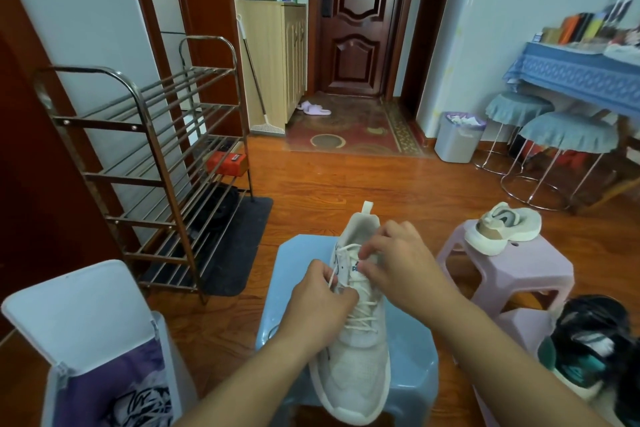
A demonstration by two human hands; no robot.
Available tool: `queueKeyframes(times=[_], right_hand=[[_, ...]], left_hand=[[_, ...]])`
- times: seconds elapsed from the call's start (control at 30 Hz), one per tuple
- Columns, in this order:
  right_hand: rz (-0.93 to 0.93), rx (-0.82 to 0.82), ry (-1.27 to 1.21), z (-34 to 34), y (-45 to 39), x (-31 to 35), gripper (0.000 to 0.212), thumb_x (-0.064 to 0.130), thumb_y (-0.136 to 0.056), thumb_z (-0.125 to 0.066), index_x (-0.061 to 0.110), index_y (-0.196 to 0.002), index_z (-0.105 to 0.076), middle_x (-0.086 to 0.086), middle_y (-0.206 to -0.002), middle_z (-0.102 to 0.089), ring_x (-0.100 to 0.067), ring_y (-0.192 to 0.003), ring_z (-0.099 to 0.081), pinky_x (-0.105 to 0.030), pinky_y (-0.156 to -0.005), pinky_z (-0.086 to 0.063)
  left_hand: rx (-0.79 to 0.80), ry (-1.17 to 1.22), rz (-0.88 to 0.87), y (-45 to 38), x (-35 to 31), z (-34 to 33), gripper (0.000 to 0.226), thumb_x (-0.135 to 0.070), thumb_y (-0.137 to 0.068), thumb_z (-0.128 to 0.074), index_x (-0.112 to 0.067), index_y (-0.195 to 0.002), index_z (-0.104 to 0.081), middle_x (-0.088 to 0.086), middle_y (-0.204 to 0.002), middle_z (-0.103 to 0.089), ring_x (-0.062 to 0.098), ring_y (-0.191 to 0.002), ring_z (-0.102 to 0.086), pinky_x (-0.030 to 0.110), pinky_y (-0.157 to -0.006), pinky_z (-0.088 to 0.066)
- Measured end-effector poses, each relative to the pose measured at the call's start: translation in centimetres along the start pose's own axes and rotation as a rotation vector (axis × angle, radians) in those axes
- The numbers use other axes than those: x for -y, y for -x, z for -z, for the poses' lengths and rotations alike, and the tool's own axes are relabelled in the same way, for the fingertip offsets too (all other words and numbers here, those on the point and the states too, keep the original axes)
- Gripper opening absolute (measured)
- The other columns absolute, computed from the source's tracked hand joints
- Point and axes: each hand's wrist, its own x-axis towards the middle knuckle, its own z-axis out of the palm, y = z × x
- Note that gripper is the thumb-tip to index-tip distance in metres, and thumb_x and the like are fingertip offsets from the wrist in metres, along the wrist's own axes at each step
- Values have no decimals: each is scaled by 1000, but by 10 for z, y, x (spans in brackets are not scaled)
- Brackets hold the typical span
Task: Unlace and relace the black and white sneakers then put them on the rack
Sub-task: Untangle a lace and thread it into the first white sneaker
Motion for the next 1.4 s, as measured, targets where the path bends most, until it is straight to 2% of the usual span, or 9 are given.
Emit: queueKeyframes(times=[0.27,0.47,0.6,0.73,0.9,1.07,1.17,1.3,1.4], right_hand=[[-64,87,-191,-7,-18,17,16,14,-96,-61,21,-82,-59,7,-98,-50,-13,-100,-44,-16,-74,-32],[-7,122,-37,3,-11,1,23,26,-88,-74,23,-111,-72,12,-118,-48,-10,-114,-45,-25,-96,-39],[99,40,73,-4,-11,6,6,11,-84,-74,15,-89,-72,5,-104,-55,-17,-96,-53,-27,-76,-43],[121,2,216,-17,-11,11,26,-3,-61,-81,11,-75,-65,-4,-86,-56,-21,-78,-52,-25,-56,-35],[-84,0,-65,-19,-20,15,11,13,-95,-60,16,-85,-65,5,-97,-54,-19,-95,-47,-27,-76,-35],[-35,42,-153,-15,-27,7,29,22,-95,-64,27,-124,-67,13,-116,-59,-15,-109,-52,-30,-93,-42],[89,-65,-64,-17,-33,7,13,21,-94,-67,24,-100,-78,7,-100,-70,-21,-94,-55,-28,-81,-35],[-99,-141,-159,-6,-35,0,14,23,-95,-65,25,-103,-76,12,-103,-59,-16,-104,-45,-23,-84,-27],[-277,-181,-242,0,-18,-6,31,30,-96,-64,24,-126,-62,8,-118,-53,-12,-110,-51,-27,-91,-42]], left_hand=[[54,44,2,-1,2,-1,25,-33,-84,-64,-33,-98,-44,-4,-77,-63,10,-57,-52,28,-55,-41],[33,53,2,1,3,-1,21,-37,-89,-60,-33,-101,-42,-2,-84,-67,12,-67,-59,29,-60,-44],[39,78,22,0,3,0,20,-37,-90,-58,-32,-102,-43,-2,-82,-65,11,-64,-55,28,-58,-42],[33,74,22,0,3,-1,22,-35,-89,-60,-32,-100,-42,-1,-84,-67,12,-65,-56,30,-59,-43],[50,76,32,-2,3,-1,24,-35,-86,-62,-32,-100,-43,1,-85,-67,13,-64,-56,30,-59,-43],[54,76,46,-2,3,-1,27,-37,-82,-62,-33,-99,-41,1,-87,-67,14,-66,-56,31,-60,-43],[45,66,50,-2,2,-1,27,-37,-84,-62,-32,-99,-41,0,-87,-67,14,-66,-57,30,-59,-42],[39,53,38,1,1,-1,24,-36,-88,-61,-32,-98,-40,-2,-85,-65,13,-68,-58,30,-58,-42],[19,58,29,0,0,3,23,-44,-89,-57,-34,-101,-41,-2,-86,-69,14,-75,-65,36,-68,-51]])
